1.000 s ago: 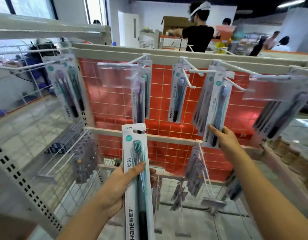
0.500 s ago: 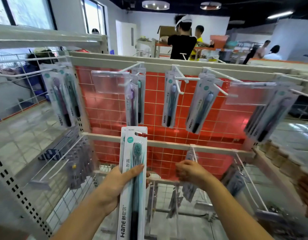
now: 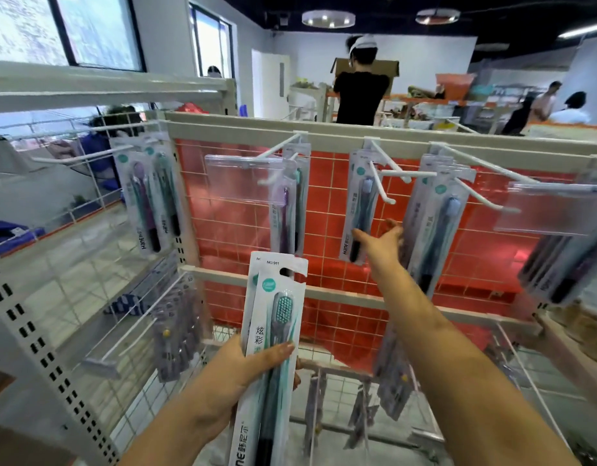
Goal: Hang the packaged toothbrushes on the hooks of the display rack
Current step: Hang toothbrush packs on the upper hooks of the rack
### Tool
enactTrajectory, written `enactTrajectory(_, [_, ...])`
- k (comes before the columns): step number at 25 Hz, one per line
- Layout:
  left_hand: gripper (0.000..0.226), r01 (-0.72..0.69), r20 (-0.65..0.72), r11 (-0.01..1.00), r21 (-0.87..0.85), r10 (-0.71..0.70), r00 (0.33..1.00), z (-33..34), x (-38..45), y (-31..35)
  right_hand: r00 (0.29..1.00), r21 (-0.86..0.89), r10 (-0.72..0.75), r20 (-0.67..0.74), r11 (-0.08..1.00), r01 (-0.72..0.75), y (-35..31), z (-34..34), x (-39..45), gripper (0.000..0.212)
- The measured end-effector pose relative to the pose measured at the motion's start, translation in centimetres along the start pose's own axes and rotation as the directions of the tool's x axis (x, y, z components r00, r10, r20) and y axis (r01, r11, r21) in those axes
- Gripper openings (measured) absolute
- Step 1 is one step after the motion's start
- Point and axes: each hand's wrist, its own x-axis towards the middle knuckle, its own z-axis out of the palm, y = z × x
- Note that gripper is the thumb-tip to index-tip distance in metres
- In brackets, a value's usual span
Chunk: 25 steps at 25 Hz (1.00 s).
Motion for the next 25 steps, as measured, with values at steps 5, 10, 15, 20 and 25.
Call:
enactTrajectory(5, [0.096,0.023,0.004,1.0,-0.004,-0.023,1.0,-2.2,0.2,-0.4,0.989,0.072,-0.013,0.145,0.997,0.003,-2.1,0.9,3.8,0.086])
enactTrajectory(10, [0.092,0.06,0.04,0.998,-0.019,-0.059,0.997,-3.3,0.7,-0.7,0.96,0.101,-0.094,0.263,0.992,0.069,-2.2,1.5,4.3,0.05])
enactTrajectory(15, [0.045,0.133,0.059,0.986,-0.104,-0.127,0.99,-3.0,1.5,-1.0,0.948,0.137,-0.144,0.283,0.985,0.108,-1.6,1.2,3.6,0.046])
enactTrajectory(20, [0.076,0.129,0.066,0.983,-0.131,-0.121,0.99,-2.4,1.6,-0.5,0.94,0.143,-0.169,0.296,0.981,0.131,-1.3,0.6,2.1,0.046])
enactTrajectory(25, [0.046,0.124,0.135,0.983,-0.135,-0.105,0.985,-2.0,1.4,-0.6,0.893,0.157,-0.258,0.368,0.964,0.213,-1.7,-0.6,-0.7,0.041])
